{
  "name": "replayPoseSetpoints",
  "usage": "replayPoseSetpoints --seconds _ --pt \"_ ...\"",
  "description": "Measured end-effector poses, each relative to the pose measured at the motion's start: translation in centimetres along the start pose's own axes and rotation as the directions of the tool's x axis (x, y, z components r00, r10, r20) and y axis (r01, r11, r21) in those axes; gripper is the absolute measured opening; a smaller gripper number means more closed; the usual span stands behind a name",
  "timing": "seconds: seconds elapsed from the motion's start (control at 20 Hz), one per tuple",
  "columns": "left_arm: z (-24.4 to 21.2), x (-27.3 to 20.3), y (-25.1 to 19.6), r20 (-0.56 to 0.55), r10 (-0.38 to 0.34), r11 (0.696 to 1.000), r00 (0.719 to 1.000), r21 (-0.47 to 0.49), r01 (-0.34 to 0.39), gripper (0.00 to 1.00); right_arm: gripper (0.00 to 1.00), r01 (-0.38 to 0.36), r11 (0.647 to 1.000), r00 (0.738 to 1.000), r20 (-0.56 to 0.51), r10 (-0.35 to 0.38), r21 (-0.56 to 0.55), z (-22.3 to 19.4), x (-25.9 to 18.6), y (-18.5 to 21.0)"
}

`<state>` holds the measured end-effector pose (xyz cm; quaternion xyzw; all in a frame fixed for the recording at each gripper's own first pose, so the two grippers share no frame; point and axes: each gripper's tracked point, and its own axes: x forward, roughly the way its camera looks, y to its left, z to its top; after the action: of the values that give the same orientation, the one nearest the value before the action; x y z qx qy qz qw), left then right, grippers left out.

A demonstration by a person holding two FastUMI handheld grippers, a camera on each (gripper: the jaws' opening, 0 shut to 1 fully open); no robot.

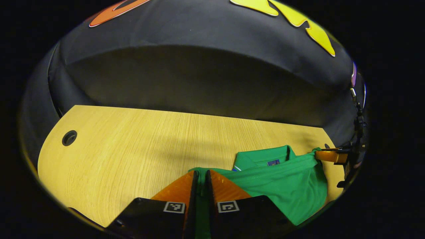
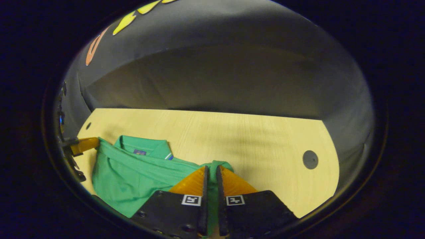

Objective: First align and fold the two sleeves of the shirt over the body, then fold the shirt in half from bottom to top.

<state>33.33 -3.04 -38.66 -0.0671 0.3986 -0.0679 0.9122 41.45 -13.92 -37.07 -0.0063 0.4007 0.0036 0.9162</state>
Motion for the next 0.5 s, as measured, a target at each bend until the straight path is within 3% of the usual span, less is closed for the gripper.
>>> replayPoseSetpoints --seconds 0.15,0.2,0.4,0.5 --pt "2.5 -2.5 0.3 0.087 0.066 0.998 0.994 -0.013 -0.065 1.0 0.77 0.019 1.0 0.996 0.089 -0.018 -0.006 1.1 -4.4 0.5" --pt "3.6 -4.0 0.2 0.116 0.073 0.997 0.991 -0.021 -0.071 1.0 0.98 0.032 0.999 0.991 0.127 -0.032 -0.001 1.9 -6.2 0.6" --pt "8.7 -12.8 -0.3 0.28 0.125 0.992 0.952 -0.058 -0.113 1.0 0.99 0.057 0.998 0.955 0.291 -0.061 0.025 4.6 -16.0 1.4" --pt "10.5 -18.4 -0.7 0.359 0.121 0.993 0.925 -0.04 -0.114 1.0 0.99 0.058 0.998 0.921 0.384 -0.065 0.028 5.4 -23.1 2.6"
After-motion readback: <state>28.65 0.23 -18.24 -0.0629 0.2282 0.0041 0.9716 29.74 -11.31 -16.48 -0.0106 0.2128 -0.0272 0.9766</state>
